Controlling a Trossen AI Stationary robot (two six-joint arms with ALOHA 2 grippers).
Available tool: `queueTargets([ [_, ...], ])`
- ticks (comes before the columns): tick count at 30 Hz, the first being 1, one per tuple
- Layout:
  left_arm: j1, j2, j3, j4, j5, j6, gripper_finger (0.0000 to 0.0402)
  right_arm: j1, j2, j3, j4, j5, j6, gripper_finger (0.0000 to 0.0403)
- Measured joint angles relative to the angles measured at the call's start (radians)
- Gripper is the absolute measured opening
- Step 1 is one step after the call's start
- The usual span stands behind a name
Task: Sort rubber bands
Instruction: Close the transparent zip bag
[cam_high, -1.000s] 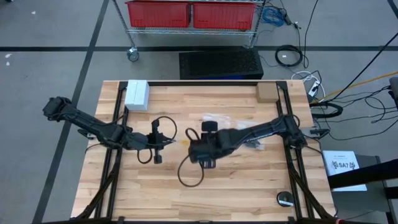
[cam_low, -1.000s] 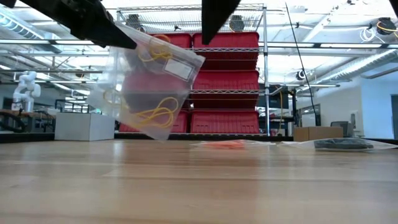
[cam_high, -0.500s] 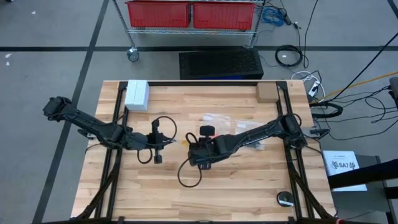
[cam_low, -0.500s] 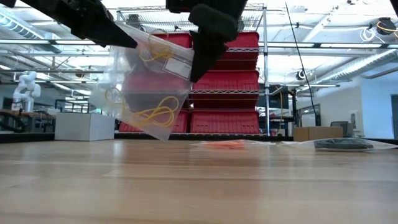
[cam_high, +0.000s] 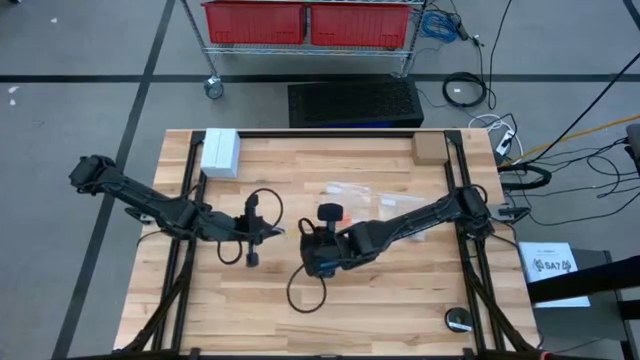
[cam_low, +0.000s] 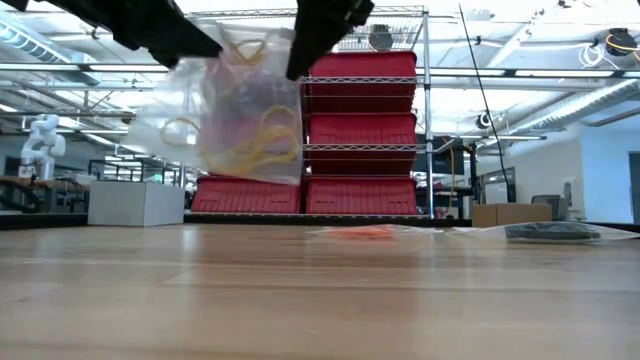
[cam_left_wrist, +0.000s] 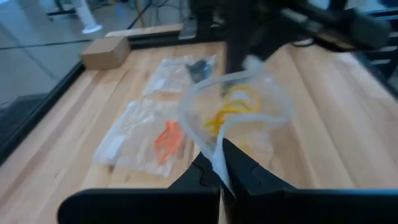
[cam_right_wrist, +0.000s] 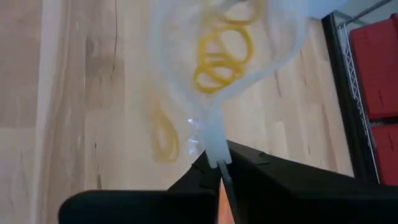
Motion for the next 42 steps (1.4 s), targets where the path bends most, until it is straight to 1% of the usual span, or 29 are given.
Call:
queueTargets([
  [3, -0.008, 0.0, 0.0, 0.017, 0.034, 0.002, 0.0, -0.014, 0.0, 0.009, 0.018, -0.001, -0.014, 0.0001],
  [7, -0.021, 0.0, 0.0, -0.004, 0.035, 0.01, 0.0, -0.019, -0.009, 0.008, -0.04, 0.001, -0.012, 0.0],
  [12, -0.042, -0.006, 0.0, -0.009, 0.009, 0.035, 0.0, 0.0, -0.066, 0.008, -0.113, 0.02, 0.046, 0.0],
  [15, -0.045, -0.006, 0.0, -0.003, 0.008, 0.034, 0.0, 0.005, -0.088, 0.008, -0.114, 0.021, 0.065, 0.0],
  [18, -0.046, 0.0, 0.0, 0.02, 0.042, 0.027, 0.0003, 0.005, -0.093, 0.009, -0.092, 0.024, 0.062, 0.0],
  [20, -0.048, 0.007, 0.0, 0.039, 0.063, 0.026, 0.0012, 0.004, -0.09, 0.009, -0.087, 0.023, 0.061, 0.0],
  [23, -0.051, 0.01, 0.0, 0.066, 0.063, 0.025, 0.0035, -0.005, -0.08, 0.008, -0.082, 0.018, 0.061, 0.0],
  [30, -0.051, 0.016, 0.0, 0.067, 0.059, 0.025, 0.0092, -0.005, -0.08, -0.001, -0.065, 0.017, 0.059, 0.0],
  [34, -0.051, 0.016, 0.0, 0.061, 0.059, 0.026, 0.0111, 0.0, -0.08, -0.002, -0.065, 0.015, 0.059, 0.0],
  [38, -0.051, 0.016, 0.0, 0.057, 0.057, 0.033, 0.0106, -0.002, -0.08, -0.002, -0.064, 0.015, 0.059, 0.0],
  [42, -0.051, 0.013, 0.0, 0.05, 0.056, 0.051, 0.0079, -0.002, -0.08, -0.002, -0.085, 0.015, 0.06, 0.0],
])
